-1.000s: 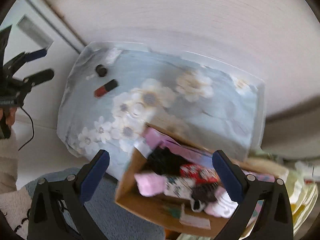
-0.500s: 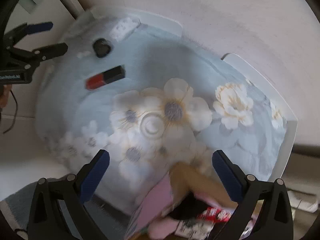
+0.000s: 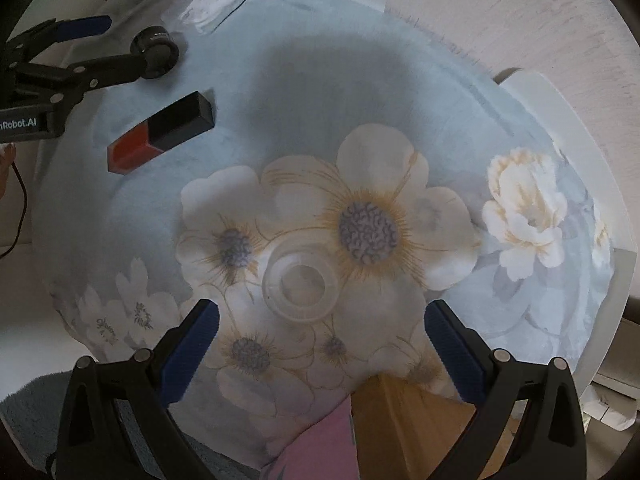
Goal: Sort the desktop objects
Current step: 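Grasp the black jar with the left tool while the right tool grasps the clear ring, then carry the black jar and clear ring into the cardboard box and release, then move both open tools back over the tray toward the hair ties and lip gloss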
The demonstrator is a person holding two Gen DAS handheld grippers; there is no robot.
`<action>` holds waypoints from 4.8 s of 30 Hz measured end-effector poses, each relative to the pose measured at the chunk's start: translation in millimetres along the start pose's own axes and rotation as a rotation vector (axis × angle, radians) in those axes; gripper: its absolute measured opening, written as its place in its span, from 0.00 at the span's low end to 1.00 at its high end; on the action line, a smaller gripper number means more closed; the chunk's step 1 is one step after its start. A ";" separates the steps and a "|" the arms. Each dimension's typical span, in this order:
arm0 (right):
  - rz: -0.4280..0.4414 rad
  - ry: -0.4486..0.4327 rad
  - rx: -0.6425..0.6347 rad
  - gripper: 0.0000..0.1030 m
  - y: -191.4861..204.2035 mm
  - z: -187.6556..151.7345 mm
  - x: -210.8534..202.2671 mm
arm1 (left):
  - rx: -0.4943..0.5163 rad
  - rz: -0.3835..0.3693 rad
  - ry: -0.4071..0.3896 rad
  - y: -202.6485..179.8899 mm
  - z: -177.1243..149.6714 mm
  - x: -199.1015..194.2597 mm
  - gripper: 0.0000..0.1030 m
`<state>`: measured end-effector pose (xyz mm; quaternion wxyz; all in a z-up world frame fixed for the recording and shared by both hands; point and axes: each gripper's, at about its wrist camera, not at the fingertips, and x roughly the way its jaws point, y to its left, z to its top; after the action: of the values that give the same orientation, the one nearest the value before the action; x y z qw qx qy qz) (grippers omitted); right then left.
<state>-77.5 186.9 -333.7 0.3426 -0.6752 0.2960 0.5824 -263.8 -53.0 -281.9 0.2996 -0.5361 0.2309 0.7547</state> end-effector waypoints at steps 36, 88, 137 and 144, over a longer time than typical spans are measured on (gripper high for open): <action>0.038 -0.012 0.004 0.38 -10.5 -1.0 -25.7 | 0.023 -0.085 -0.013 -34.6 -22.6 -50.1 0.28; 0.174 -0.126 0.243 0.38 -178.4 -267.4 -77.4 | 0.591 -0.249 0.053 -396.4 -46.5 -134.1 0.28; 0.250 -0.304 0.234 0.99 -66.6 -134.6 -160.7 | 0.041 0.014 -0.179 -100.4 16.1 -187.7 1.00; 0.290 -0.358 0.268 0.99 12.6 -66.2 -134.7 | -0.141 0.032 -0.132 -29.4 38.8 -125.8 1.00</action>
<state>-68.6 126.1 -196.2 0.3887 -0.4605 0.3988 0.6912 -238.2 -31.8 -151.2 0.2637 -0.5014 0.1655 0.8073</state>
